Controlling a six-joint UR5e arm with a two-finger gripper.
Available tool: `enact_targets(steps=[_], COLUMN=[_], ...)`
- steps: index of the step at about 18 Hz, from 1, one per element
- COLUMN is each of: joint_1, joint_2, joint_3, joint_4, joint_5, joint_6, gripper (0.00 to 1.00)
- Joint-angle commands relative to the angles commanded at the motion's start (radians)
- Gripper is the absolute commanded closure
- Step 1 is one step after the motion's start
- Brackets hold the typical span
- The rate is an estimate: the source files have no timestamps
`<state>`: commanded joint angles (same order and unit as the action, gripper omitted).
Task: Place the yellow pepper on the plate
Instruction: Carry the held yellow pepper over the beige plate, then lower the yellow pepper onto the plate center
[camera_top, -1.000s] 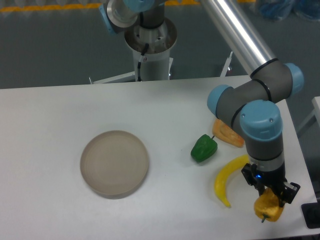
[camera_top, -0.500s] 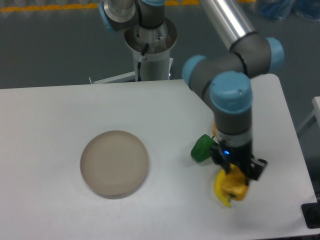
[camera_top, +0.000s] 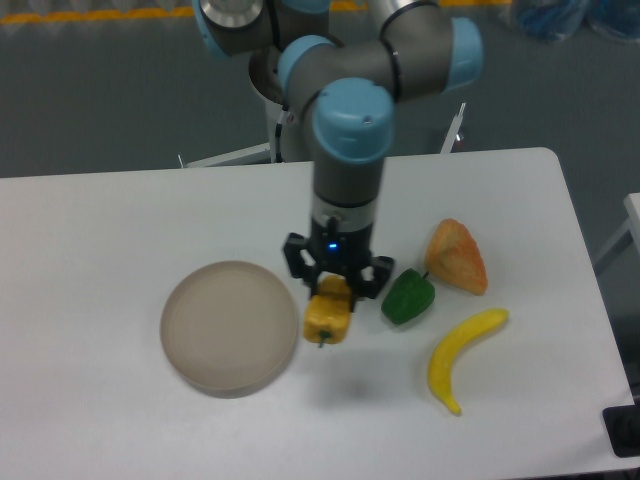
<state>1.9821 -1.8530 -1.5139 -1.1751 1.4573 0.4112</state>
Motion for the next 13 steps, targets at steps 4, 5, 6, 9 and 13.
enact_targets(steps=[4, 5, 6, 9, 13], joint_1=[-0.043, -0.048, -0.048, -0.066, -0.111], joint_2=[-0.014, -0.015, -0.015, -0.032, -0.075], joint_3=[-0.096, -0.124, -0.138, -0.164, -0.176], joint_4=[0.147, 0.162, 0.164, 0.172, 0.233], joint_5=[0.011, 0.024, 0.032, 0.041, 0.075], joint_6=[0.000, 0.003, 0.006, 0.015, 0.029], gripper=[0.66, 0.66, 0.66, 0.66, 0.66])
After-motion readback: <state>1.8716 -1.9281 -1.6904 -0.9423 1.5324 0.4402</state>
